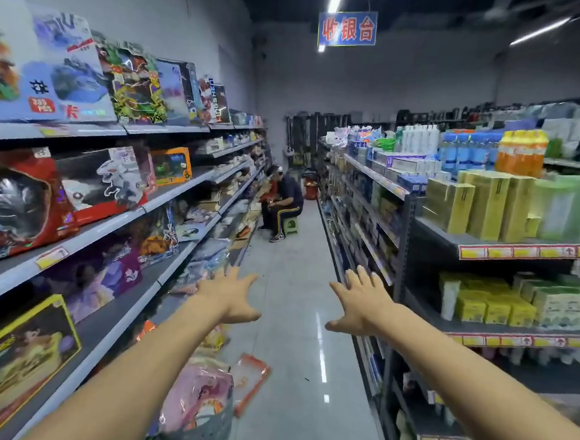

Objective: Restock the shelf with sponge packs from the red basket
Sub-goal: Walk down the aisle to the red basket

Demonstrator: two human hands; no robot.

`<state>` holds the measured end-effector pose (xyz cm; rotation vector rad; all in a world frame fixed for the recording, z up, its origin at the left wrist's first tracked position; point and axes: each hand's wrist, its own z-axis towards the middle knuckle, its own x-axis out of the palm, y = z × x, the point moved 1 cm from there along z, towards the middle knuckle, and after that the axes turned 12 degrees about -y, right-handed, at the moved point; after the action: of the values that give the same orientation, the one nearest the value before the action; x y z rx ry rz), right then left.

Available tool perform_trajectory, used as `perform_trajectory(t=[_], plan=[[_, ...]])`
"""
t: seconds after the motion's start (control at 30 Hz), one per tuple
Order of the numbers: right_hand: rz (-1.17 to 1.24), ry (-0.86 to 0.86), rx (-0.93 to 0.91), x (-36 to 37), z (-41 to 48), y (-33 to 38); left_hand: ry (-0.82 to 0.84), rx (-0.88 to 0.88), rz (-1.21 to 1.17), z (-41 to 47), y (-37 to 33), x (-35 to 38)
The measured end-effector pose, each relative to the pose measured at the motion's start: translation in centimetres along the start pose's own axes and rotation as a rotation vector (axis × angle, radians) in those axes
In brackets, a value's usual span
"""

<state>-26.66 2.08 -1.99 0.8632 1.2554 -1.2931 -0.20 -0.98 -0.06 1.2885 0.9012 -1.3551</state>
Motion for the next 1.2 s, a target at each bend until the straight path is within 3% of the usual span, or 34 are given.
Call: perform_trajectory(t=[0.6,0.87,1.03,1.2], plan=[[0.083,-0.044,-0.013,5.0,26.3,-8.8,0.0,-0.03,-0.016,26.8,-1.7,3.6],[0.116,-0.039,0.023,5.9,45.7,-11.9,0.011,-0.021,-0.05,45.8,1.9,8.0],[0.071,-0.087,0.018,7.3,57.8,-14.0,-0.065,-0.002,-0.13,58.2,3.8,8.8],[0.048,-0.025,0.027,10.2,67.2,-15.9,-0.067,0.017,-0.128,67.8,6.0,10.7]])
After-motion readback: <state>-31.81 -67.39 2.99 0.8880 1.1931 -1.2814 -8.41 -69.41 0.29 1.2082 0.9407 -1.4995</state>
